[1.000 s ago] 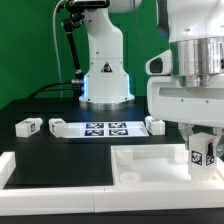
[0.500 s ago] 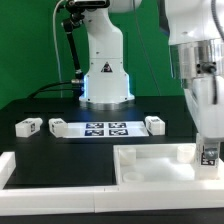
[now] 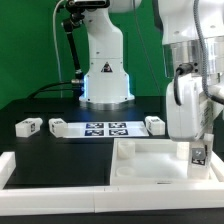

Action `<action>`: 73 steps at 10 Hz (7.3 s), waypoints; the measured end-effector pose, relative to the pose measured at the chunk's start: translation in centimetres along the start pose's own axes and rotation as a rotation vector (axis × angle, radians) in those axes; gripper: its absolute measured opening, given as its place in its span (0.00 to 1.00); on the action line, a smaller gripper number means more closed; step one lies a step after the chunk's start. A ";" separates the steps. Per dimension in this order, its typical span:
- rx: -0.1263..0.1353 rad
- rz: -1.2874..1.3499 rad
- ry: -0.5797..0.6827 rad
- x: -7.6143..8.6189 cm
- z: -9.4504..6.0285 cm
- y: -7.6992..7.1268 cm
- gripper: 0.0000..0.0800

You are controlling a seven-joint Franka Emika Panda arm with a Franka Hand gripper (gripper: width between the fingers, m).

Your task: Assemble square table

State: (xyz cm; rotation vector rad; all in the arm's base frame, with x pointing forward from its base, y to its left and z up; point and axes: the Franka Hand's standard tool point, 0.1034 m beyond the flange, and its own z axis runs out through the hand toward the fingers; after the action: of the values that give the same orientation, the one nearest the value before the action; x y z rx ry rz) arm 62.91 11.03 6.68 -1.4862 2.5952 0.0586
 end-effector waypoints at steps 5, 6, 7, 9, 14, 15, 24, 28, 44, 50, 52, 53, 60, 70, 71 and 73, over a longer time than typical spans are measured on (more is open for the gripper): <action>-0.003 -0.054 -0.012 -0.8 -0.9 0.8 0.78; -0.005 -0.072 -0.024 -1.0 -2.0 1.4 0.78; -0.009 -0.083 -0.038 -1.2 -3.3 2.1 0.81; -0.011 -0.081 -0.045 -1.0 -3.9 2.5 0.81; -0.013 -0.093 -0.043 -1.0 -3.8 2.7 0.81; -0.016 -0.137 -0.046 -1.0 -4.1 3.2 0.81; -0.008 -0.445 -0.044 -0.7 -4.6 6.3 0.81; -0.067 -0.857 0.002 1.9 -4.0 10.9 0.81; -0.192 -2.076 -0.029 9.2 -1.8 17.4 0.81; -0.233 -2.143 -0.030 11.2 -0.8 18.9 0.81; -0.470 -2.073 -0.237 13.2 -1.1 20.6 0.81; -0.586 -2.030 -0.328 14.0 -1.3 21.9 0.81; -1.015 -1.984 -0.460 15.1 0.3 23.6 0.81; -1.152 -1.834 -0.474 16.4 2.1 25.2 0.81; -1.162 -1.816 -0.465 16.5 2.3 25.5 0.81; -1.158 -1.810 -0.466 16.6 2.2 25.3 0.80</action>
Offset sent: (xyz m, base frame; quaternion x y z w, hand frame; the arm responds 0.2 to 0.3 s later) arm -0.0131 0.0019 0.0004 -0.0154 0.0235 -0.0455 0.9986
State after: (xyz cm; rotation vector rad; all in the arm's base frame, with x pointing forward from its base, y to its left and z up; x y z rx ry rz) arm 33.11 9.92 0.96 -2.8366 0.0199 1.4431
